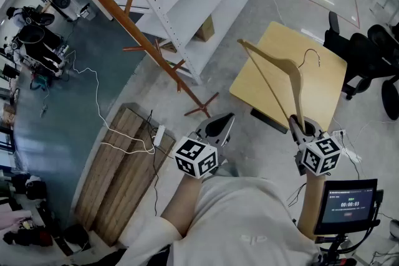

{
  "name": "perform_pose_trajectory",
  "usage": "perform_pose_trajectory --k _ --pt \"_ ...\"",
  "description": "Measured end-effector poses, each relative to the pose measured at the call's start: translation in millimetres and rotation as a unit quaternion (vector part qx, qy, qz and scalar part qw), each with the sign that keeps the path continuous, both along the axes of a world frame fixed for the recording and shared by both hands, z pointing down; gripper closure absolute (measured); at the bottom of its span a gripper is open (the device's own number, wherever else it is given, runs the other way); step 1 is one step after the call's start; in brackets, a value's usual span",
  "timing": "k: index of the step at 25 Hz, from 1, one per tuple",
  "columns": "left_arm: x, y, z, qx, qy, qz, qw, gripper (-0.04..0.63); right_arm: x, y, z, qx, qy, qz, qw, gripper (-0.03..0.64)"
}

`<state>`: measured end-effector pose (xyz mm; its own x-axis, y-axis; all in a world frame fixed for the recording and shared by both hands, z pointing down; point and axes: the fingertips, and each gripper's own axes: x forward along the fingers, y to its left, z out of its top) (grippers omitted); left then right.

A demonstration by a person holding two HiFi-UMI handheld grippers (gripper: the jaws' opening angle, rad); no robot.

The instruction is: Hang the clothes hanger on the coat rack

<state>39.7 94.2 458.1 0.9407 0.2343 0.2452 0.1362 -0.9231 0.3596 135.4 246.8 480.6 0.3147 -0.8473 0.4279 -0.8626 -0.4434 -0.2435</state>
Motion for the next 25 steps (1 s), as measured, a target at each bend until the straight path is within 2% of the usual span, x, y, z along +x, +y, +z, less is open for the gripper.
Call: perform_pose_trajectory --k 5,10,16,25 --pt "23 -65 -15 0.02 0.01 0.018 0.9996 0.588 22 -76 -8 0.005 0.005 0.003 1.0 0.609" --pt "38 -110 -18 0.022 0.014 0.009 0.9996 0.588 34 -136 -10 0.006 0.003 -0.025 1.0 0.609" --pt "50 -134 -6 0.016 0.003 -0.028 0.9995 0.588 55 -173 0 -0.009 0.0 -0.065 0.998 0.609" --pt "55 -188 -23 0.032 0.014 -0.103 0.994 0.588 84 -244 -3 -0.016 0.008 -0.135 0.991 0.609"
